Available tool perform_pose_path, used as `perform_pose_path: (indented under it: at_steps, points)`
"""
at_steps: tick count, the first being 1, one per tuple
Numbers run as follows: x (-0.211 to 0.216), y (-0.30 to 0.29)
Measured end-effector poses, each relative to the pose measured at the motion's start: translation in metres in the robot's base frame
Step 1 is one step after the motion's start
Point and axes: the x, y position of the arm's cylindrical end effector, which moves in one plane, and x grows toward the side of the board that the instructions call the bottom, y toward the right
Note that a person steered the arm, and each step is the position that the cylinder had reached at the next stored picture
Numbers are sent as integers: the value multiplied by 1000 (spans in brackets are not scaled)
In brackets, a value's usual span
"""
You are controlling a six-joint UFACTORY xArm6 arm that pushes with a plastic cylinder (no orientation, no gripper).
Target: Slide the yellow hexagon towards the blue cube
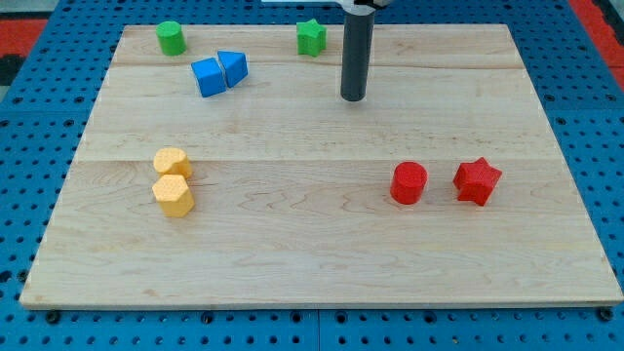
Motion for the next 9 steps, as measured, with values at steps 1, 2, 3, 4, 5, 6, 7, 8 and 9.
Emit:
perform_pose_path:
  at_steps: [1,2,3,4,5,6,7,8,9]
  points:
    - [14,-15]
    - [72,-66]
    - [129,-109]
    - [157,-132]
    - [163,-132]
    - [200,-134]
    - [206,-134]
    - [217,-158]
    - [217,-192]
